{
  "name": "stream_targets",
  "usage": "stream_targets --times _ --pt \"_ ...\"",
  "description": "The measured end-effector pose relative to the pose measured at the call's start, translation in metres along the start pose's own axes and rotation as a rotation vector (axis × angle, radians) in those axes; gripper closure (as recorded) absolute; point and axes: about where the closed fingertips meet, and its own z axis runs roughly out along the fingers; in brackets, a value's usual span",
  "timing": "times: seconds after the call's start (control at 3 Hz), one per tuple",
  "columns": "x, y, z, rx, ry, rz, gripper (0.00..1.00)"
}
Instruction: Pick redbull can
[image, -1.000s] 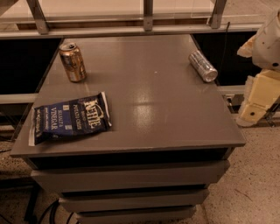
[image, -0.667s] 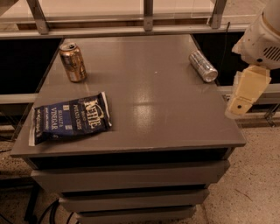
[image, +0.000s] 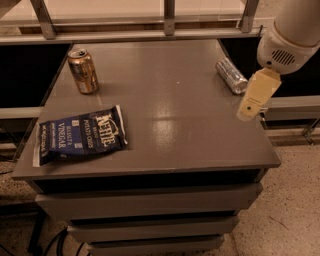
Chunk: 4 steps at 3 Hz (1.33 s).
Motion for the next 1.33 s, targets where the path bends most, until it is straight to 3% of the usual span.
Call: stream_targets --times 0.67,1.33 --pt "-0.015 -0.033 0.043 0.001 0.008 0.218 0.00" --pt "-0.020 -0.037 0.050 -0.002 -0.011 0.246 0.00"
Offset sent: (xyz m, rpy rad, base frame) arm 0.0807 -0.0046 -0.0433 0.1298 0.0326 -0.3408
